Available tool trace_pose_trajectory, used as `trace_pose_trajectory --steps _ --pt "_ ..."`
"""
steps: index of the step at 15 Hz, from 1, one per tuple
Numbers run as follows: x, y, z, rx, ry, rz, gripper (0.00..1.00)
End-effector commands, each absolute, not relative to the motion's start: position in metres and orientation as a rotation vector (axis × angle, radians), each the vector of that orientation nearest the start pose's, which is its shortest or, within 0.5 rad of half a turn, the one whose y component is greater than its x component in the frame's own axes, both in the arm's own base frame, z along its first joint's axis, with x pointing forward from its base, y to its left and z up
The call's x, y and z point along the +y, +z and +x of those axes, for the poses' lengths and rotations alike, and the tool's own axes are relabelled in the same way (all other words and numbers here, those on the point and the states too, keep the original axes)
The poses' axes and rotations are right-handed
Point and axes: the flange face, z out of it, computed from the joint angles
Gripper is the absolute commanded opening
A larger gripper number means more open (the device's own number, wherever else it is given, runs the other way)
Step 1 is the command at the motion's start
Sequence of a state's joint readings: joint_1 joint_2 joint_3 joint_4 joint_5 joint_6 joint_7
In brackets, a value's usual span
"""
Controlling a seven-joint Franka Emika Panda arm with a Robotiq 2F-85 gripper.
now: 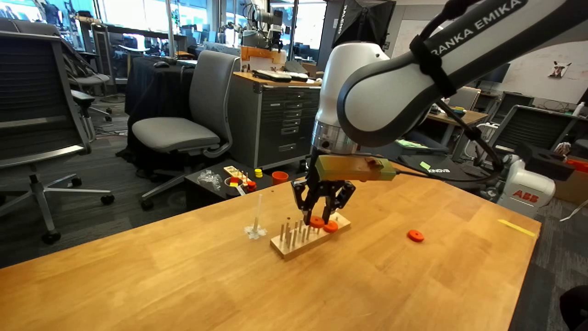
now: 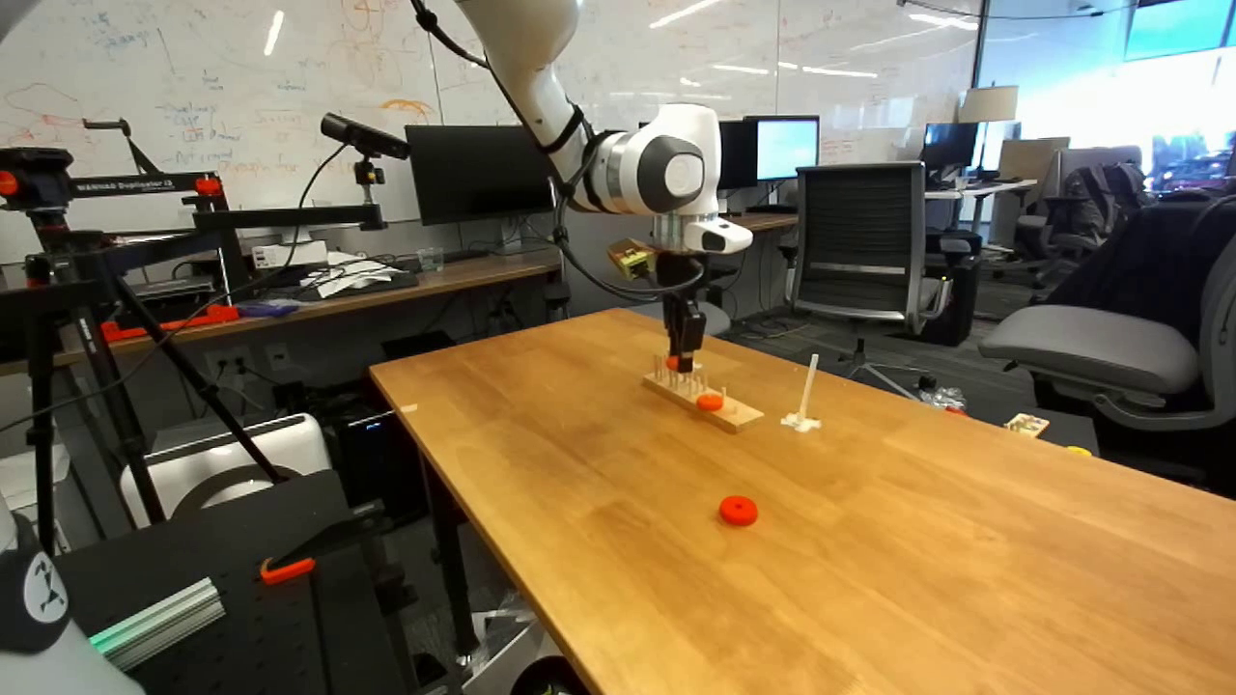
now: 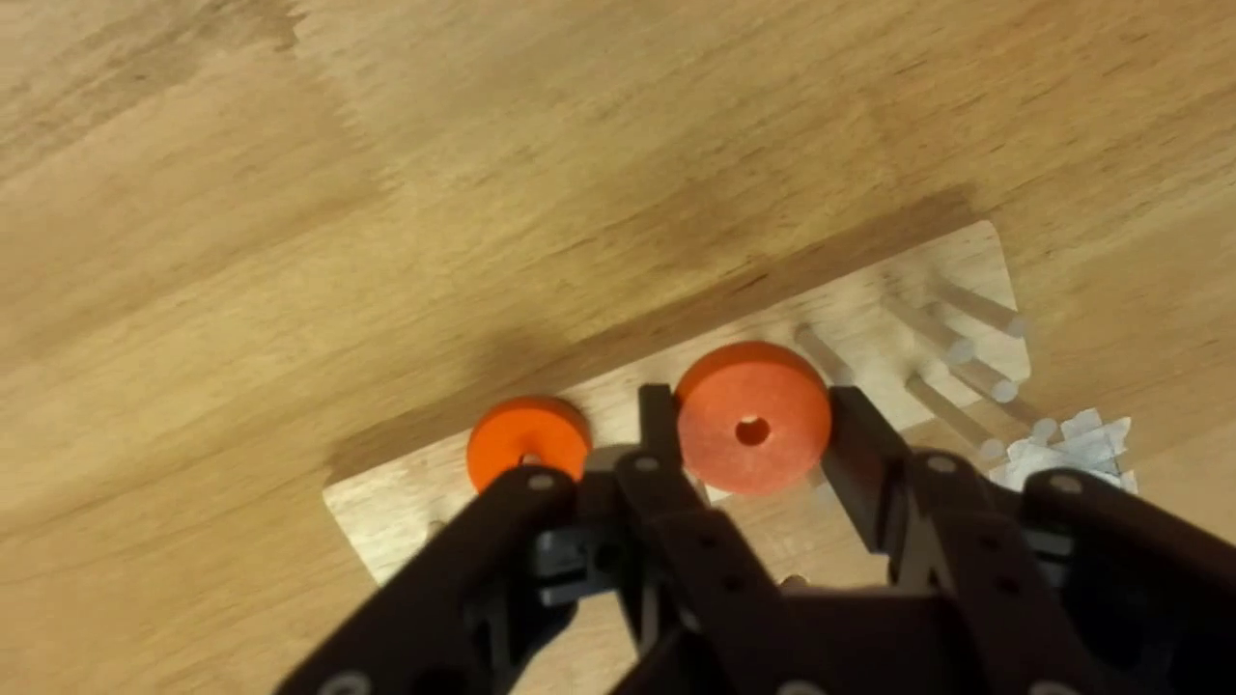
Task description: Pick up the orange object, hang it through its center hole on the object, pick up the second orange object and hang it on top of the first orange object
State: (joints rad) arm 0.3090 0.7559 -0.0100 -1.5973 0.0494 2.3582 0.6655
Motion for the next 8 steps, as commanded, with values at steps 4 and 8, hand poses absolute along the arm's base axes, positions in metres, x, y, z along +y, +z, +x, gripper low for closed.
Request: trace_pose_trajectory --steps 4,8 --pt "0.192 0.19 0.661 0.72 0.029 -3.047 0.18" --pt "0.188 0.188 0.659 0.766 0.029 -3.048 0.18"
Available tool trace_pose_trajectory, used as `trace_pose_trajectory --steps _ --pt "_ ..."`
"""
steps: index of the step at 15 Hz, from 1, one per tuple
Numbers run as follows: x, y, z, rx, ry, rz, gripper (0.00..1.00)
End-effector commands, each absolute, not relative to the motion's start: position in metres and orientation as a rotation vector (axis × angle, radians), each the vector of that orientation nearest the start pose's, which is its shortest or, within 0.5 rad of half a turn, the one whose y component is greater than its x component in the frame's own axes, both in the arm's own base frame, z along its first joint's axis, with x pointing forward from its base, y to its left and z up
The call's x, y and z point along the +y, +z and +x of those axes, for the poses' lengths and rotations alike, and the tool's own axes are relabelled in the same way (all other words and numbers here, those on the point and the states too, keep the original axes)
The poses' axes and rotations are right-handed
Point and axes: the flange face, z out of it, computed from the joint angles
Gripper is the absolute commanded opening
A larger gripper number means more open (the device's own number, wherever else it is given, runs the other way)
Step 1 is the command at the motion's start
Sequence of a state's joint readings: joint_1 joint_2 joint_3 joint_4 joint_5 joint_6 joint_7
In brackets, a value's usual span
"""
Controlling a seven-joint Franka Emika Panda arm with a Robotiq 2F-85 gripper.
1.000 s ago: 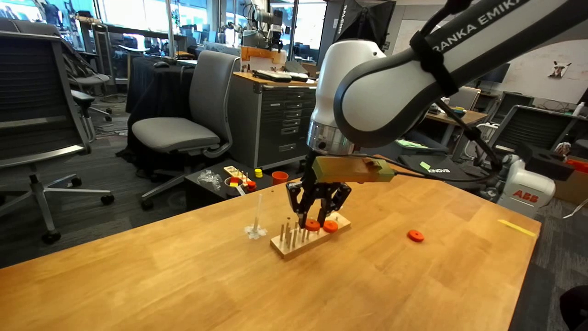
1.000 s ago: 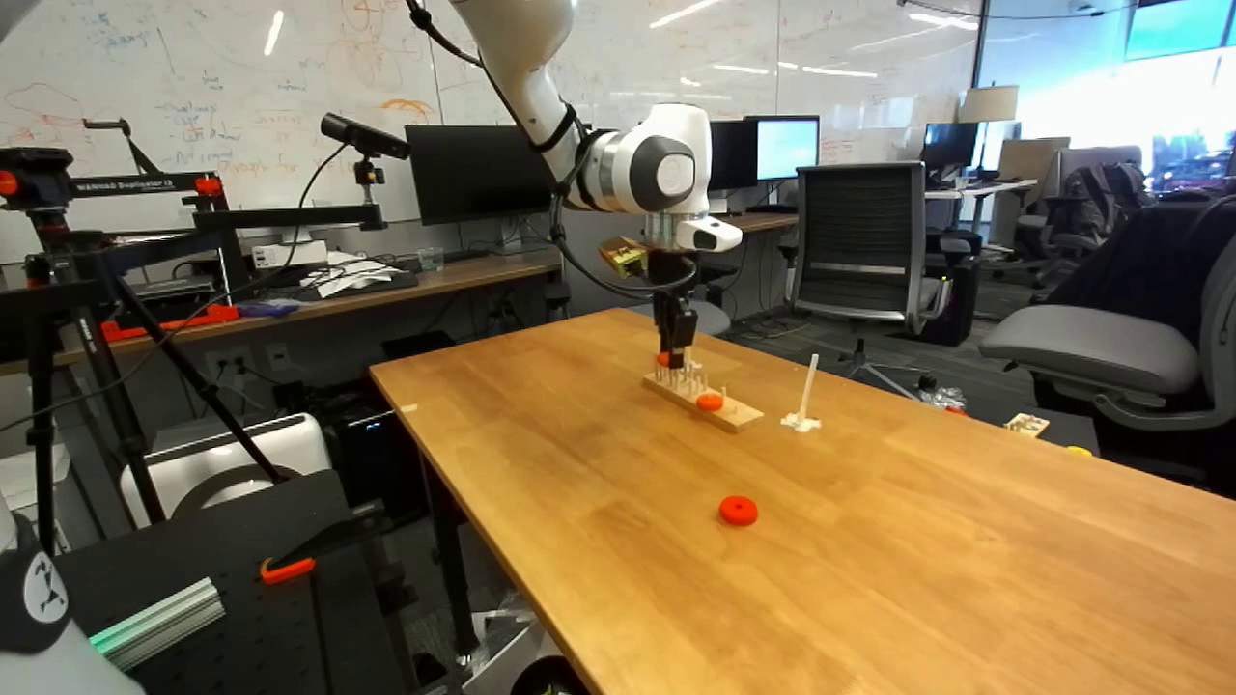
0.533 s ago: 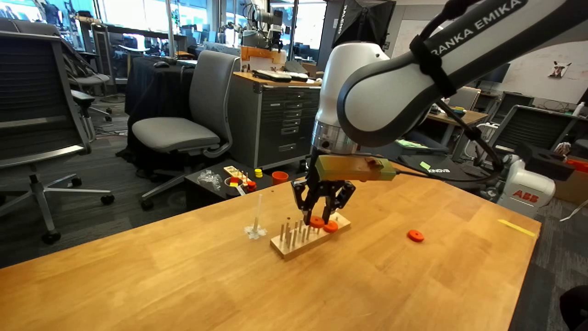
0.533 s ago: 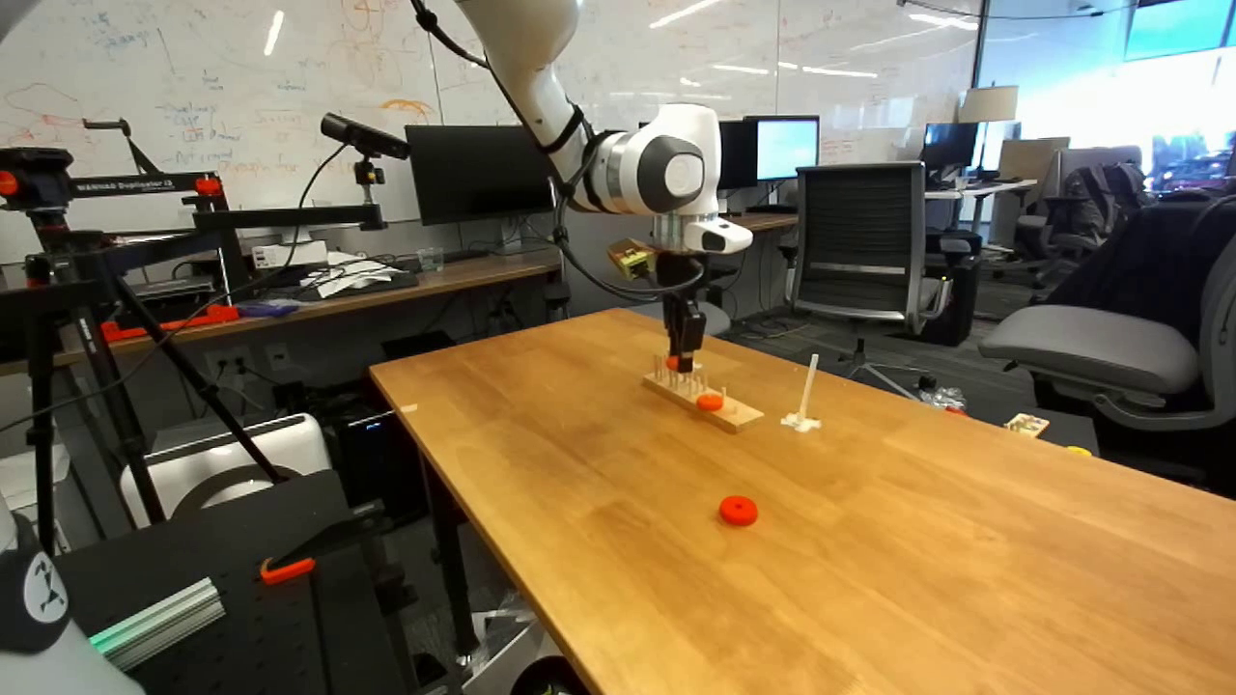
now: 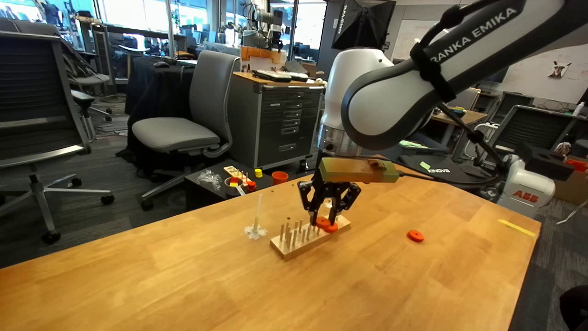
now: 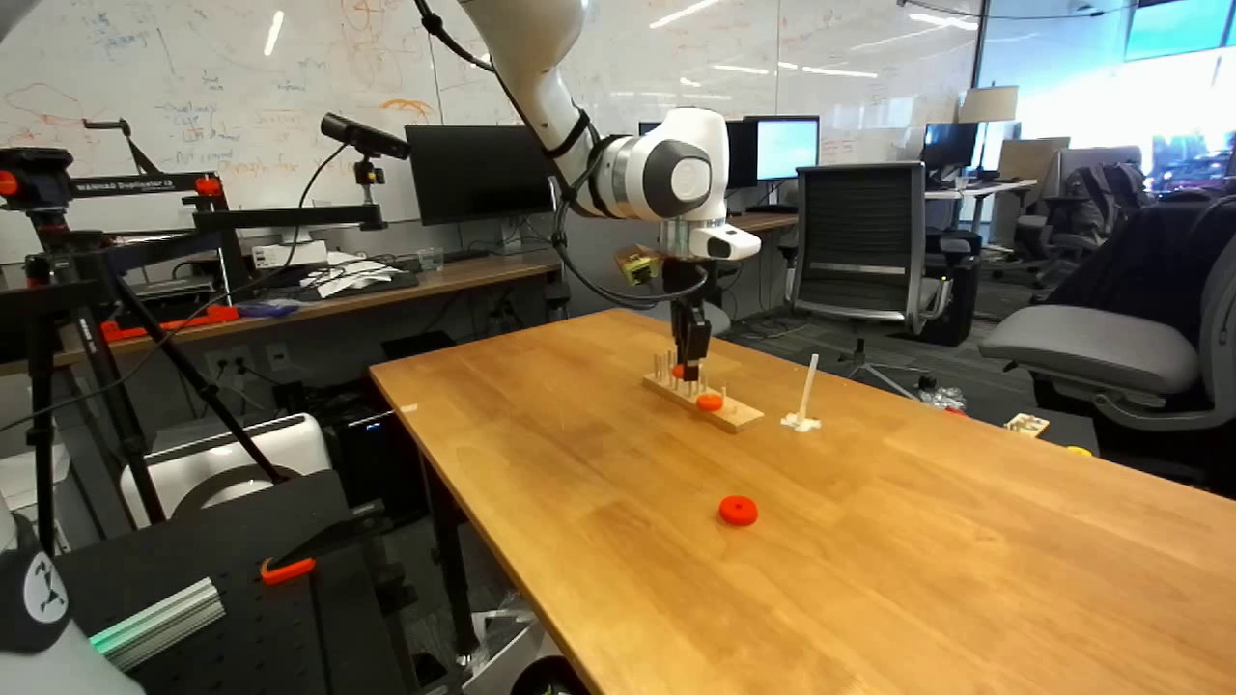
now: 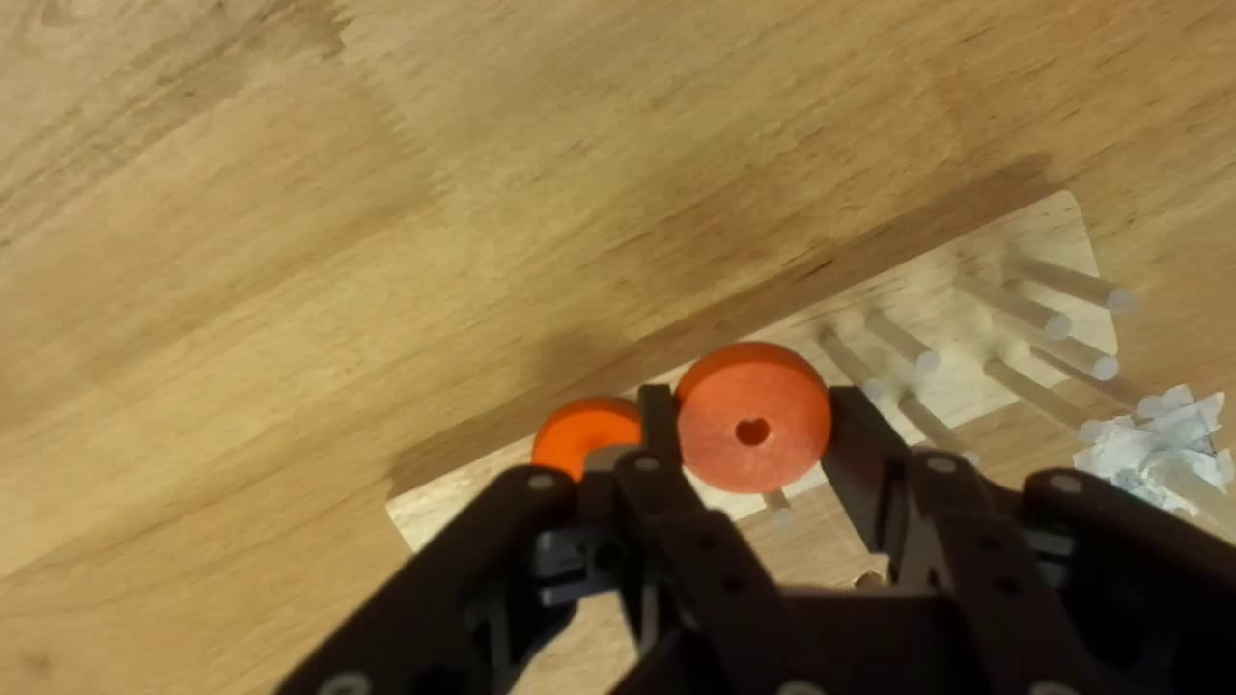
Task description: Pick up the orange object, hang it through its center hole on the object, pick up the second orange object and hang it on top of the first orange object
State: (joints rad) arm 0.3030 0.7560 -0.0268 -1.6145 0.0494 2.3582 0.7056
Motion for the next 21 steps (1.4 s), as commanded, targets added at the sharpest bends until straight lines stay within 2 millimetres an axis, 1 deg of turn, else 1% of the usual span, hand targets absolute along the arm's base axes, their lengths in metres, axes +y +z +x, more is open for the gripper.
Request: trace_pose_trajectory --steps 1,10,16,17,19,20,21 --pt "0.187 0.188 0.659 0.776 0.03 -3.047 0.18" --pt "0.185 0.188 0.655 0.846 0.013 -3.029 0.18" --pt "0.185 0.189 0.652 0.854 -0.005 -3.022 0.18" --pt "0.183 0.196 0.651 0.831 0.006 -3.025 0.18" --pt "0.177 0.219 0.65 0.819 -0.023 -3.018 0.18" --pt "0.181 0.231 0.641 0.796 -0.041 -3.023 0.18" --pt "0.183 0.24 0.634 0.772 -0.055 -3.029 0.18"
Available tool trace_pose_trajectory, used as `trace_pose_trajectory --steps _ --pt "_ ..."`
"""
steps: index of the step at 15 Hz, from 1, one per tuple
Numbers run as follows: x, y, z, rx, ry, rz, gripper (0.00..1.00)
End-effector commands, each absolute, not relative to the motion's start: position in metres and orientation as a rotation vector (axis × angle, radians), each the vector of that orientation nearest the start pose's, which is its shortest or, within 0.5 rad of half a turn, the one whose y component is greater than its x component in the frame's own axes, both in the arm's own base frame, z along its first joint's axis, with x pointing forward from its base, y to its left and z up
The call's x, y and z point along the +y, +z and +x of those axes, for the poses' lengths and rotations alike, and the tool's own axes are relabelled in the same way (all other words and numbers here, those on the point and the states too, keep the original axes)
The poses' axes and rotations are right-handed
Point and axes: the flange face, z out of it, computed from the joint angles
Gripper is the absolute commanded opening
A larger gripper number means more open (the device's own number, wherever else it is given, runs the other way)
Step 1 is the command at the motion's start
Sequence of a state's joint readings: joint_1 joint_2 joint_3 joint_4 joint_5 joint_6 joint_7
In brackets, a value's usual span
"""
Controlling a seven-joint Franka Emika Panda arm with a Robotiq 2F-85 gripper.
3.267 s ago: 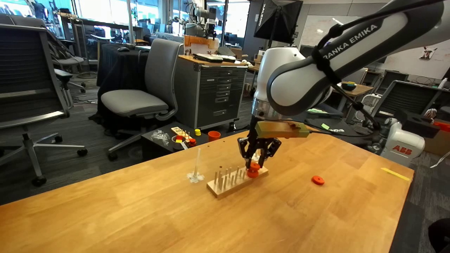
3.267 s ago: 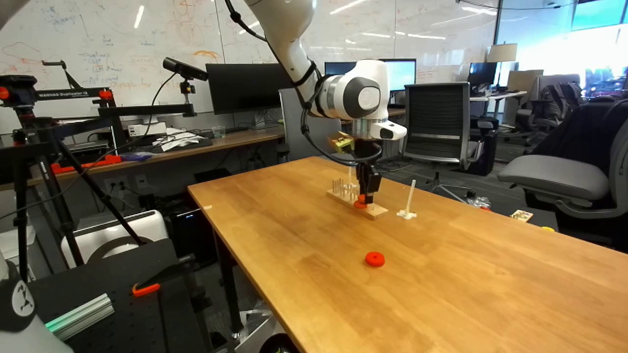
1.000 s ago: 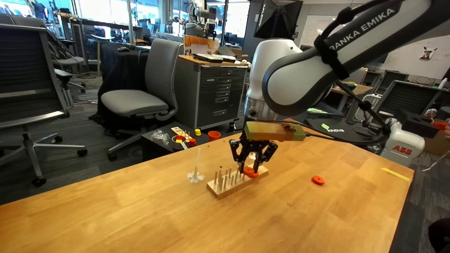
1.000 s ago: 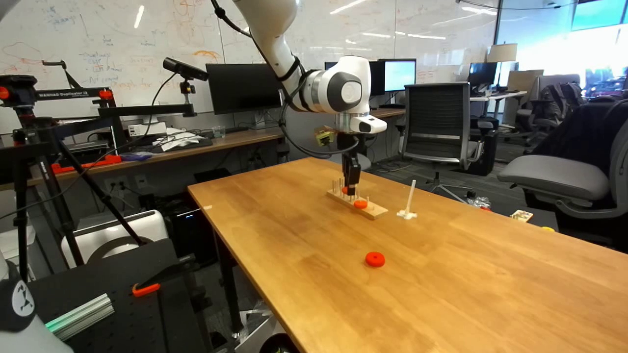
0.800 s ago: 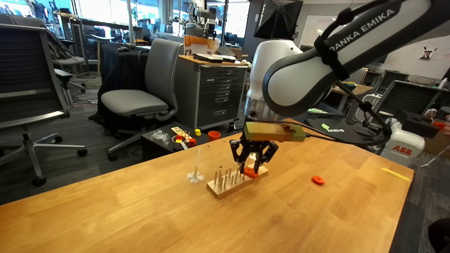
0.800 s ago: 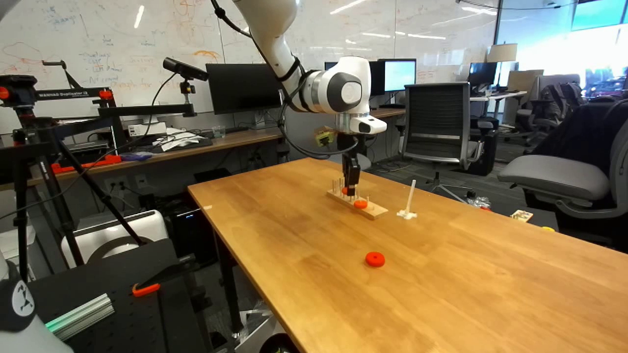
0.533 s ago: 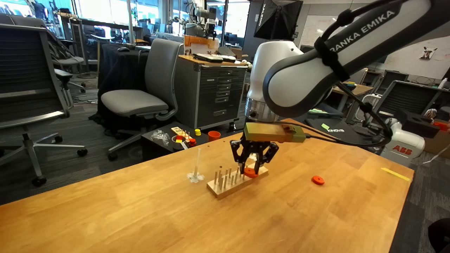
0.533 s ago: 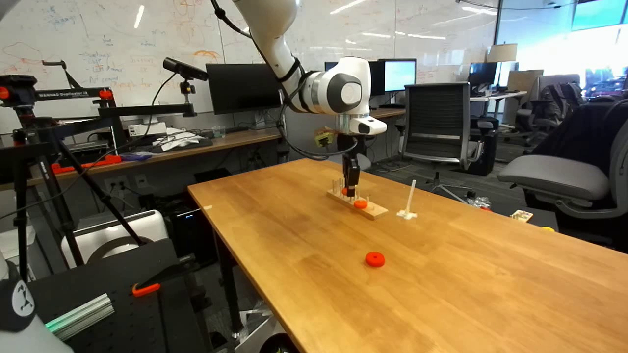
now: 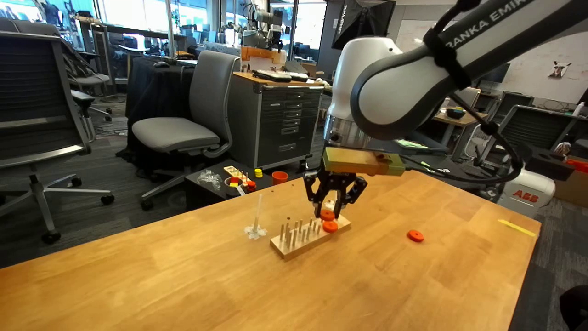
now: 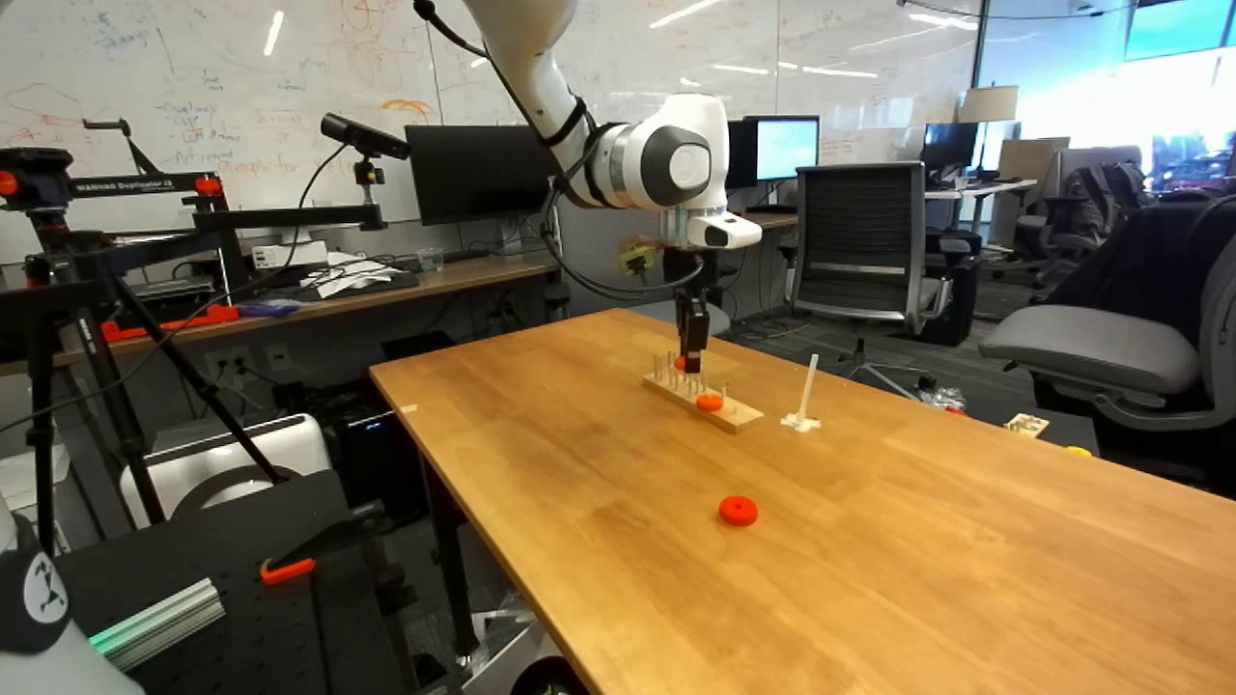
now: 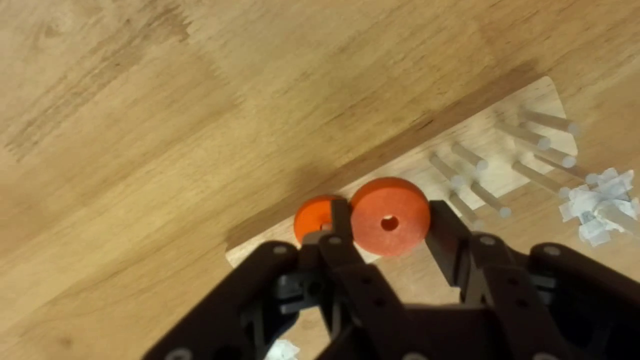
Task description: Pick up the orange object, hang it through its center hole on the object, pick up the second orange object and hang it on top of the first orange object
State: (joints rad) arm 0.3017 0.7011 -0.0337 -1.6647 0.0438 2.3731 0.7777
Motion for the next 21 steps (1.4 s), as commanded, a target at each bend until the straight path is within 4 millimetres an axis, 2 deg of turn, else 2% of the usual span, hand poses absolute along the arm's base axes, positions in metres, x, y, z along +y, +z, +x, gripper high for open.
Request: trace_pose_trajectory --steps 1,4,8,12,16,17,19,21 --pt "0.188 0.248 0.622 0.733 -0.068 -3.042 0.18" --pt "0.198 0.262 0.584 0.64 -0.085 -3.079 0.18" --pt "0.204 0.273 0.547 0.586 -0.109 -3.098 0.18" --pt "0.214 0.264 0.496 0.476 -0.096 -3.144 0.18" --pt "0.228 0.239 0.453 0.362 -0.009 -3.19 0.18" --pt "0.224 0.238 0.477 0.397 0.017 -3.178 0.43" --pt "0.228 0.229 0.462 0.366 0.042 -3.189 0.43" --pt "0.229 0.228 0.459 0.362 0.044 -3.19 0.43"
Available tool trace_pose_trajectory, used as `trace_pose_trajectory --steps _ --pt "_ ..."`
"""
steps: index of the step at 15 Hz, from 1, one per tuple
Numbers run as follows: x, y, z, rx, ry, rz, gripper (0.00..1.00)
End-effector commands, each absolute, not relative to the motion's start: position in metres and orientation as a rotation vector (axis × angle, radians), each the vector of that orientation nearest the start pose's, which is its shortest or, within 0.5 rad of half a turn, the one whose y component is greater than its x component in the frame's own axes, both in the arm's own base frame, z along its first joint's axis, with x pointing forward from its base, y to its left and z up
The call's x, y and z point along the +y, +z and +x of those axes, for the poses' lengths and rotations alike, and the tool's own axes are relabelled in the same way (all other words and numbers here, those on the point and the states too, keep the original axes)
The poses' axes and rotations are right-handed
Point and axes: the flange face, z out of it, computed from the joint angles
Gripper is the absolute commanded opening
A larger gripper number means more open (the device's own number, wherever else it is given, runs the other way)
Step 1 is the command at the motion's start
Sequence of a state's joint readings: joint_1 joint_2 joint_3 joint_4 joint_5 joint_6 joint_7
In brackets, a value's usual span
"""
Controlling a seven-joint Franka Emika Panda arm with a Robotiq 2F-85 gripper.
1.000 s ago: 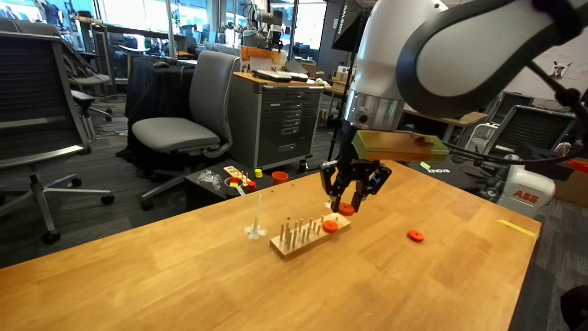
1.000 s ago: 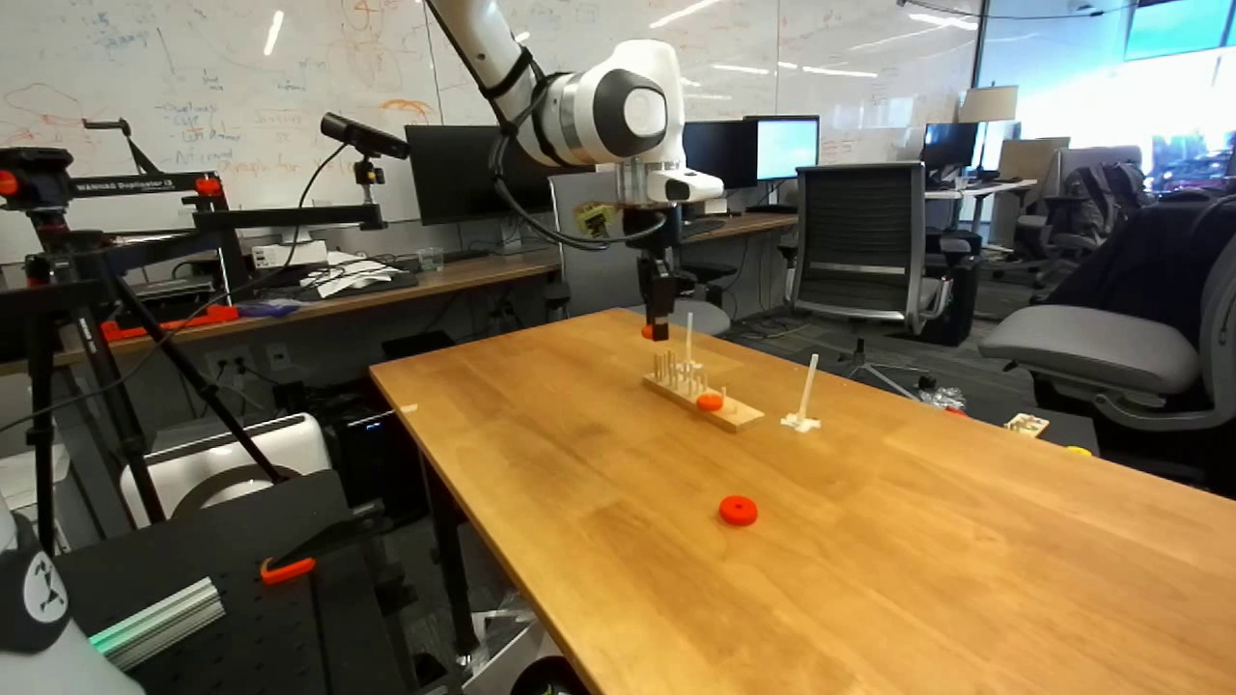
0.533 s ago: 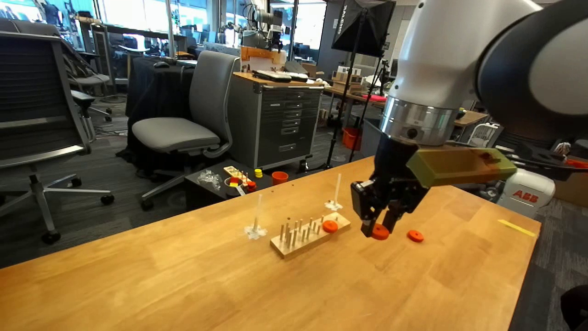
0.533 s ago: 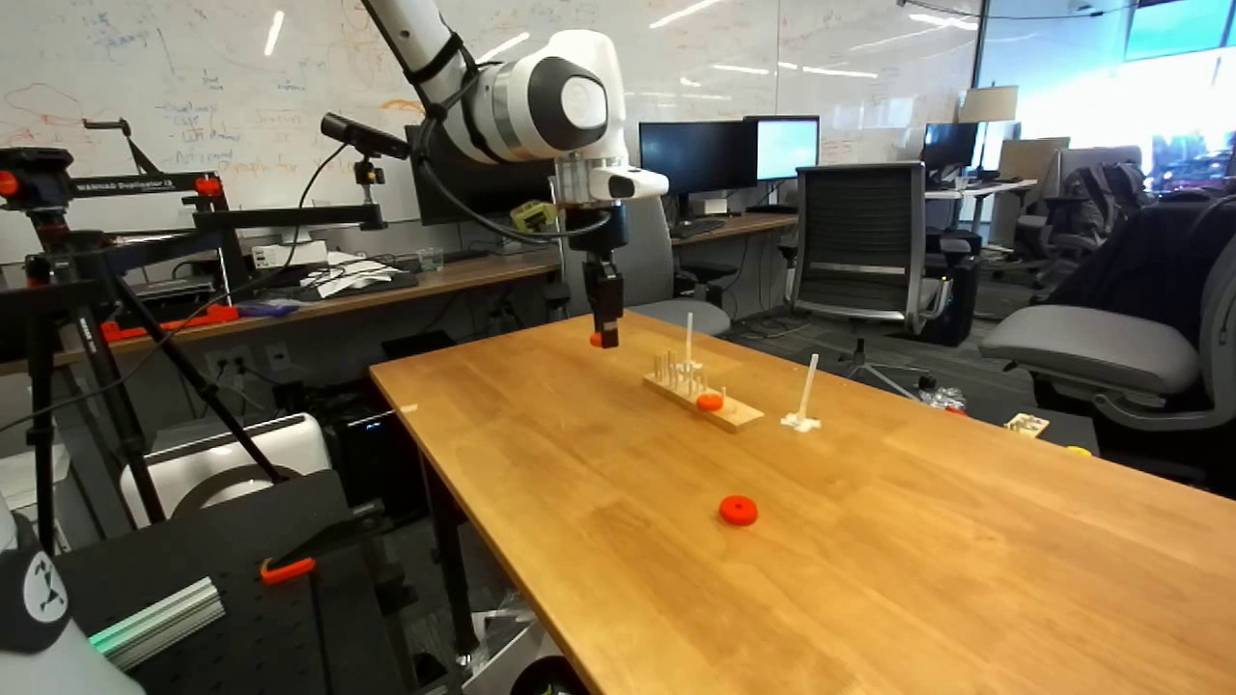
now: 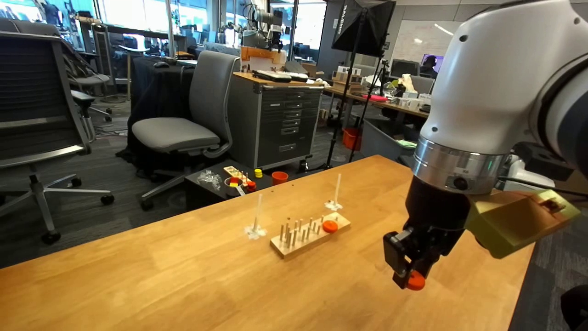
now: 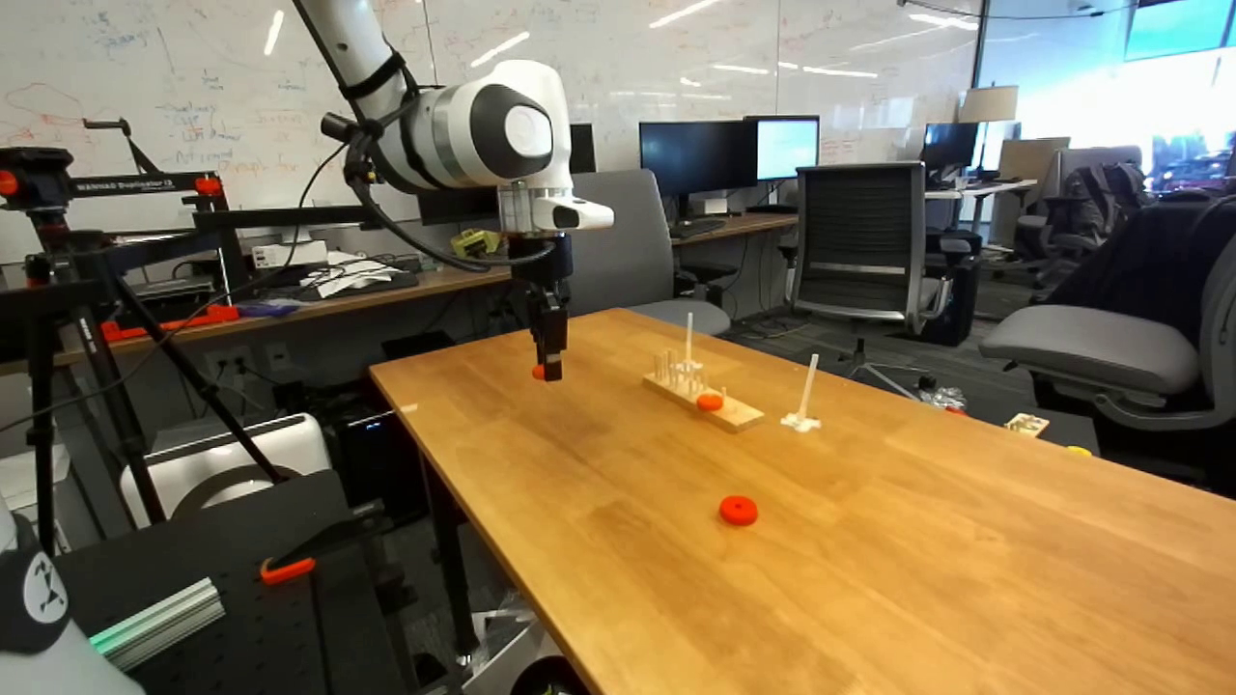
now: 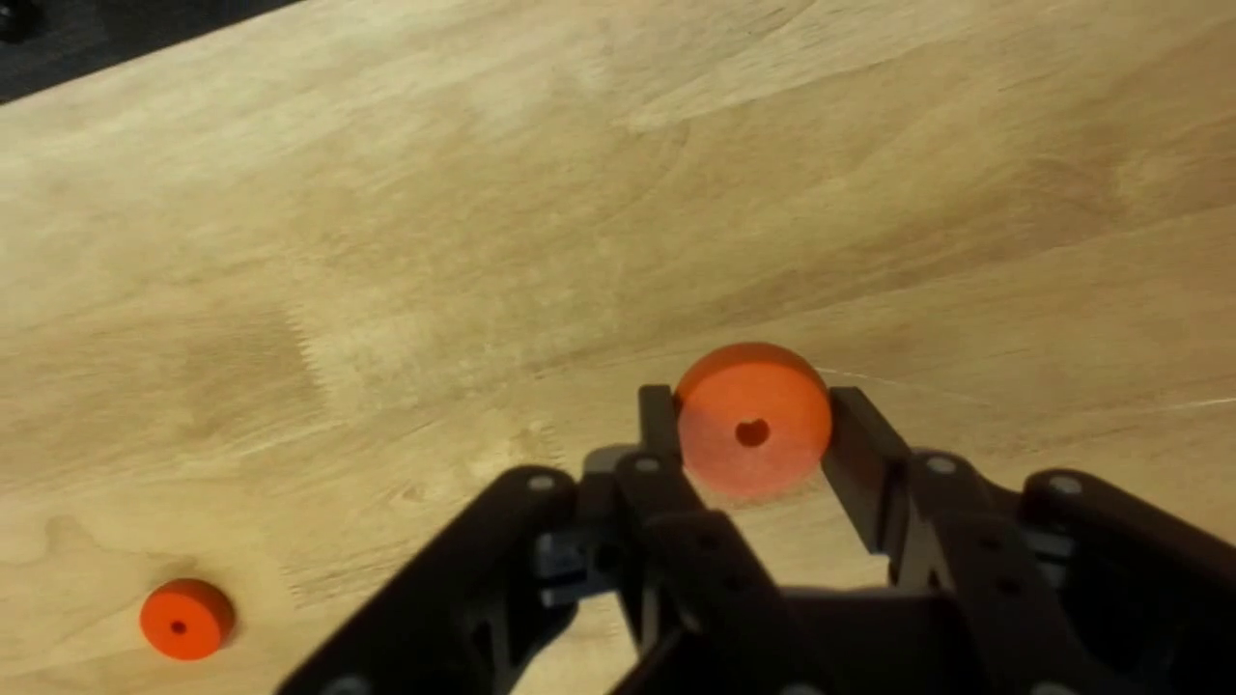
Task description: Pick up the orange object, hang it through its center hole on the object, pick up the second orange object and hang it on top of the first orange object
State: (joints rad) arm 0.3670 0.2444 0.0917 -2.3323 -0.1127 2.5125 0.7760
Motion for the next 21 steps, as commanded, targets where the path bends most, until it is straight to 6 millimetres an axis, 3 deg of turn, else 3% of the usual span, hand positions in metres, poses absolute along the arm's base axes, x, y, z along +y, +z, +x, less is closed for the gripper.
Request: trace_pose_trajectory --steps 1,2,5,16,21 --pt "0.229 0.228 0.459 0.362 0.042 -3.19 0.43" --pt "0.229 0.229 0.459 0.362 0.041 -3.189 0.18" --pt "0.223 0.227 0.473 0.428 0.011 -3.181 0.18" --pt "0.154 0.28 0.545 0.857 -0.288 -2.98 0.18" --pt "0.14 0.306 0.577 0.968 -0.404 -2.907 0.18"
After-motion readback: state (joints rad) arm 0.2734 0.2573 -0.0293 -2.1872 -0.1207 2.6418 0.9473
